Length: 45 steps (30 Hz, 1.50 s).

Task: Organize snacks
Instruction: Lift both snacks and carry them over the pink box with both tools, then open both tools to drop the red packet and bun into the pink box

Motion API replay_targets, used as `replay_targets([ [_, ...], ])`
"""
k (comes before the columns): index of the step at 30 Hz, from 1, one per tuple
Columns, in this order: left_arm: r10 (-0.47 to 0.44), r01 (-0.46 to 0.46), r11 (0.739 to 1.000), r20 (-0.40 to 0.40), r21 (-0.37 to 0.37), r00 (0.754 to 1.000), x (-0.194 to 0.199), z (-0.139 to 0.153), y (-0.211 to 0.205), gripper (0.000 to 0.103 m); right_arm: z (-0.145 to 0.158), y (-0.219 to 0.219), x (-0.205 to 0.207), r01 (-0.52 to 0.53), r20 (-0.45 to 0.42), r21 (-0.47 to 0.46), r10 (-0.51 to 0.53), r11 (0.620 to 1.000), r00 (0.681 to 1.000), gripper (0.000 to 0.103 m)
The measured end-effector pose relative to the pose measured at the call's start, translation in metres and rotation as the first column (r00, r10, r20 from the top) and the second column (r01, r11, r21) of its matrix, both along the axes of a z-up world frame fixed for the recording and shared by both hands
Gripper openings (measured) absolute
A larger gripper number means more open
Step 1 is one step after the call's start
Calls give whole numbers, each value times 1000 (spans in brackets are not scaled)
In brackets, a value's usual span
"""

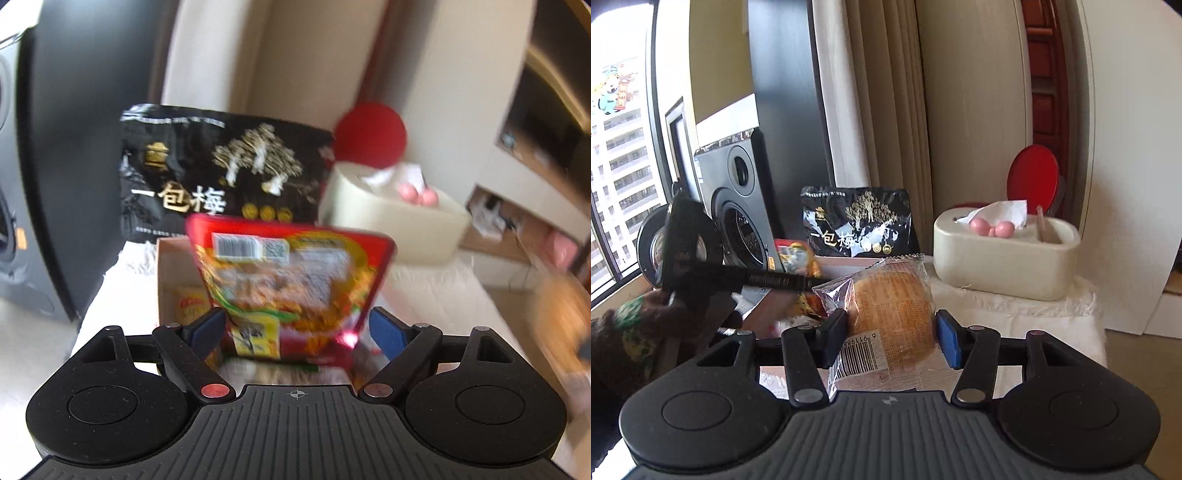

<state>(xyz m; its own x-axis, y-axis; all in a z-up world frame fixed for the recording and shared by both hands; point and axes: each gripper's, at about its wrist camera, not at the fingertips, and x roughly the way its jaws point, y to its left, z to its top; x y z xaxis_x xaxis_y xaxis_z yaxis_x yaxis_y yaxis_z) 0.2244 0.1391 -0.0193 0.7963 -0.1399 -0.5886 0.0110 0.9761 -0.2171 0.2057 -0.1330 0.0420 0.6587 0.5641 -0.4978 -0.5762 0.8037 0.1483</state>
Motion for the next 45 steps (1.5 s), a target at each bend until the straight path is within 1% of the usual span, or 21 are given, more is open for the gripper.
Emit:
replay_targets([
  [3, -24, 24, 999, -11, -21, 1000, -5, -2, 4, 89, -7, 28, 26, -12, -31, -2, 12, 1000, 999, 52],
  [6, 32, -31, 999, 29, -38, 999, -4, 2, 14, 89, -14, 60, 51, -12, -64, 5, 12, 1000, 998, 52],
  [8, 85, -79, 994, 63, -81, 994, 5, 5, 25, 89, -19, 78, 70, -5, -95, 16, 7, 1000, 995, 53],
  [12, 127, -111, 979, 83, -173, 988, 16, 8, 45, 88, -35, 97, 99, -5, -216, 39, 13, 999, 976, 54],
  [14, 104, -81, 974, 101, -213, 989, 10, 10, 49, 88, -42, 95, 99, -23, -239, 52, 35, 998, 970, 54],
  [16, 84, -55, 974, 120, -221, 989, 3, 14, 48, 88, -47, 90, 93, -28, -231, 38, 36, 999, 972, 56],
  [18, 73, -49, 975, 104, -216, 992, -1, 17, 46, 87, -51, 82, 84, -17, -204, 7, 18, 1000, 979, 58],
  [19, 72, -51, 975, 91, -216, 993, -2, 16, 45, 85, -52, 77, 80, -12, -190, -8, 10, 1000, 982, 58],
  [21, 65, -48, 972, 67, -231, 996, -3, 13, 43, 74, -55, 66, 72, -2, -175, -28, -3, 1000, 985, 58],
  [23, 46, -31, 966, 52, -258, 998, 0, 9, 37, 73, -57, 54, 64, 2, -171, -33, -8, 999, 985, 58],
  [27, -10, 32, 955, 77, -296, 997, 16, 10, 19, 73, -62, 38, 49, 2, -168, -54, -11, 999, 986, 58],
  [28, -15, 40, 955, 86, -292, 996, 21, 11, 14, 73, -62, 35, 45, 2, -163, -63, -12, 998, 987, 58],
  [31, 15, 6, 977, 94, -213, 995, 27, 18, -1, 73, -62, 30, 33, -2, -133, -94, -10, 996, 991, 59],
  [32, 16, 3, 979, 90, -203, 996, 27, 17, -3, 73, -62, 28, 29, -4, -119, -103, -8, 995, 993, 59],
  [34, -12, 25, 978, 63, -207, 998, 27, 13, -6, 74, -62, 26, 22, -3, -89, -120, -8, 993, 996, 60],
  [36, -82, 82, 978, 6, -193, 997, 30, 4, -15, 78, -62, 26, 19, -5, -77, -131, -5, 991, 997, 60],
  [38, -113, 108, 986, -32, -130, 993, 32, -3, -26, 77, -63, 25, 18, -7, -82, -129, -3, 992, 997, 60],
  [40, -91, 88, 995, -55, -54, 994, 32, -7, -32, 77, -62, 23, 17, -6, -90, -116, -4, 993, 996, 60],
  [42, -52, 51, 999, -77, -10, 996, 32, -9, -30, 77, -61, 18, 14, -5, -88, -109, -5, 994, 996, 60],
  [44, -10, 16, 998, -111, 55, 994, 33, -13, -27, 79, -60, 11, 8, -4, -74, -118, -5, 993, 997, 60],
  [45, -9, 14, 999, -112, 48, 994, 33, -15, -24, 83, -60, 6, 5, -1, -64, -125, -7, 992, 998, 60],
])
